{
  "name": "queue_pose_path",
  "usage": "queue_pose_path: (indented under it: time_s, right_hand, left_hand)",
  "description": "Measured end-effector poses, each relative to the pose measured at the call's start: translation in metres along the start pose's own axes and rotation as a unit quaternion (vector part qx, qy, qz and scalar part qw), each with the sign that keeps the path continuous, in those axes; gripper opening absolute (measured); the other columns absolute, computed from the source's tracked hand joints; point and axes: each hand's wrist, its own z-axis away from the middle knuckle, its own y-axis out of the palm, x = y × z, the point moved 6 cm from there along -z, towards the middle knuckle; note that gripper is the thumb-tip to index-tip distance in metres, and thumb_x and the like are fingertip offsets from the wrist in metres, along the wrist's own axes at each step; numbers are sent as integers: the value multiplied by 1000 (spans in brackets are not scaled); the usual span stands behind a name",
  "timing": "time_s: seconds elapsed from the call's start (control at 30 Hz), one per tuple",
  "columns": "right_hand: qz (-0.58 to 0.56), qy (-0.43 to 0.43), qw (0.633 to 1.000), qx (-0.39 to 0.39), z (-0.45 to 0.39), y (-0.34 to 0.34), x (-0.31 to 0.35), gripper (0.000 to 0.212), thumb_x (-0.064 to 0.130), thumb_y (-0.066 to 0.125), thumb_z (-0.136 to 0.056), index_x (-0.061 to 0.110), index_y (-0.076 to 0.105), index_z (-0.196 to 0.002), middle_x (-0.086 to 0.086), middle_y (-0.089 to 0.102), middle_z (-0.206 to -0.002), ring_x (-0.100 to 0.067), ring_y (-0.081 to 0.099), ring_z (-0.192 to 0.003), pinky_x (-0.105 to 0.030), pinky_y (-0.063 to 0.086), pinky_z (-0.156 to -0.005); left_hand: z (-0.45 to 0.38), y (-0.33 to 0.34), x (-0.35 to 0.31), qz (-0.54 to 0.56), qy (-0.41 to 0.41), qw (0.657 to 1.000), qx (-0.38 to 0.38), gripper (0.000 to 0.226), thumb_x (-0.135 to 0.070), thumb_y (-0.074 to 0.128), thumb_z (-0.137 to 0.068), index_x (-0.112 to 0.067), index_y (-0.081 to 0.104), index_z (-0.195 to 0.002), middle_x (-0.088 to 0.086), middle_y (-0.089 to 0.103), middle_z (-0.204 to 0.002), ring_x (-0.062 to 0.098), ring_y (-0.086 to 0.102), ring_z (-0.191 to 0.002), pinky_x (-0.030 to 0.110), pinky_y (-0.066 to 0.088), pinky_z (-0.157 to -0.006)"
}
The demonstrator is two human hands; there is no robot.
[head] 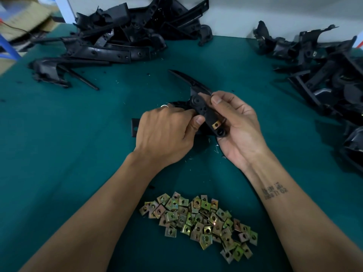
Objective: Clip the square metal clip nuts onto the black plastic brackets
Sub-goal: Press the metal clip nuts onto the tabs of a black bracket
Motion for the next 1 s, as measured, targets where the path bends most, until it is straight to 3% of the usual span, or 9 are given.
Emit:
queue_pose_path:
  time_s: [0.1,0.3,0.5,0.67,0.87,1.0]
  right_hand:
    - [33,-14,999,-9,0,1,-1,11,6,64,-94,6,64,-105,-17,76,-105,-28,72,-96,-35,61,-77]
    - [65,-29,995,-64,2,-4,-3,5,3,69,-91,7,67,-88,-31,68,-105,-41,64,-99,-54,51,-95]
    - [44,-59,994,-83,2,-7,0,10,7,78,-76,6,72,-84,-13,74,-89,-26,69,-87,-39,56,-86]
    - [67,-108,988,-89,4,-8,1,13,-3,74,-85,9,76,-81,-8,77,-87,-18,71,-83,-34,57,-87]
    - [131,-168,975,-71,9,-5,9,20,-2,76,-84,17,80,-80,-4,78,-84,-12,73,-81,-22,56,-81]
    - [159,-187,967,-73,12,-3,13,22,-3,75,-84,19,80,-79,-3,78,-81,-12,72,-79,-21,55,-78]
  left_hand:
    - [0,0,0,2,1,1000,-1,41,-44,37,-103,-25,32,-68,-1,57,-62,31,53,-56,29,22,-50]
    - [0,-1,-1,-1,-1,1000,-6,40,-44,37,-103,-24,32,-68,1,59,-61,32,53,-55,29,23,-50]
    - [0,-1,0,-5,-7,1000,-5,43,-46,35,-103,-24,34,-67,0,58,-61,30,53,-55,28,21,-50]
    - [0,0,1,-6,-11,1000,-1,41,-45,36,-102,-25,34,-67,-1,59,-62,30,53,-56,28,23,-50]
    - [0,0,2,1,-18,1000,1,42,-45,35,-100,-23,33,-65,0,57,-60,32,52,-55,29,23,-50]
    - [0,-1,2,6,-14,1000,2,42,-47,34,-101,-24,33,-65,0,57,-60,33,53,-54,29,23,-50]
